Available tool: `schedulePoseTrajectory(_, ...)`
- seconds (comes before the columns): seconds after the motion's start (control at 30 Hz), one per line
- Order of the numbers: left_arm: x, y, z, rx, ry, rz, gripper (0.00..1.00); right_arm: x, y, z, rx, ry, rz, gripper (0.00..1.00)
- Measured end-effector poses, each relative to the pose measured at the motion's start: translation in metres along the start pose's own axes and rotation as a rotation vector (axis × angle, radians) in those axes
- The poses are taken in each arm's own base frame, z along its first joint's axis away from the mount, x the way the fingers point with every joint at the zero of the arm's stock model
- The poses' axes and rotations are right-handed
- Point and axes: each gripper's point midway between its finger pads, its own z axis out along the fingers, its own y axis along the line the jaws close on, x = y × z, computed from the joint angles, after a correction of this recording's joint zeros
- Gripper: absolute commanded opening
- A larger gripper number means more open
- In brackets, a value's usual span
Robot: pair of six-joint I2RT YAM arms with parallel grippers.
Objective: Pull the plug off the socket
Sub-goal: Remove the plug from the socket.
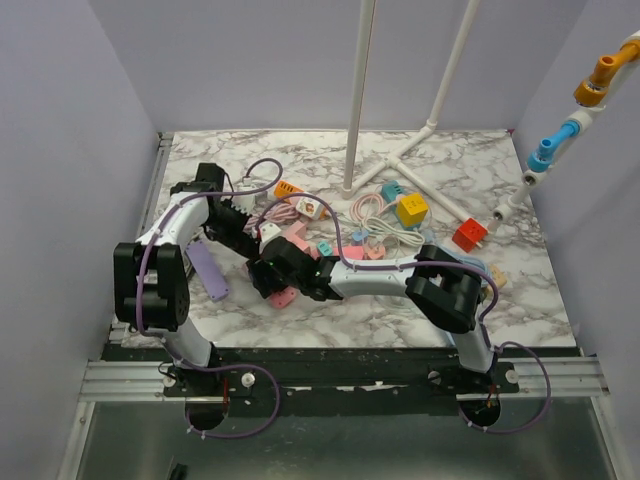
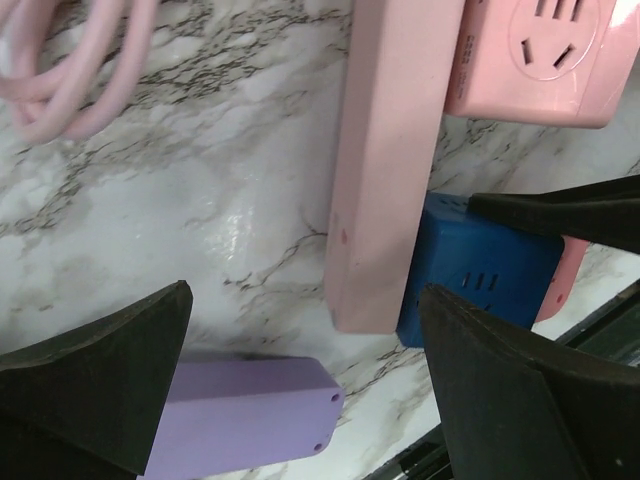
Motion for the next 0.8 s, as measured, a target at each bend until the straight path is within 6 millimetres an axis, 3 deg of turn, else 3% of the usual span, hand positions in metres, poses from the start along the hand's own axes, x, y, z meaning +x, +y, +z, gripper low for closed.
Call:
schedulePoseTrajectory(0.4, -0.020, -0.022, 0.032, 0.117, 0.046, 0.004, 0.98, -0.001, 0.000, 0.000, -0.001, -0.004, 0.000, 0.39)
schedulePoseTrajectory(0.63, -0.017, -0.031, 0.042, 0.159, 0.067, -0.017, 0.97, -0.004, 0.001, 0.000, -0.004, -0.013, 0.002, 0.39)
schedulePoseTrajectory(0.7, -0.016, -0.032, 0.043, 0.165, 0.065, -0.019, 0.91, -0.005, 0.002, 0.001, -0.006, -0.018, 0.003, 0.39)
schedulePoseTrajectory(0.8, -0.017, -0.032, 0.043, 0.167, 0.063, -0.022, 0.74, -0.007, 0.003, 0.001, -0.008, -0.025, 0.005, 0.38)
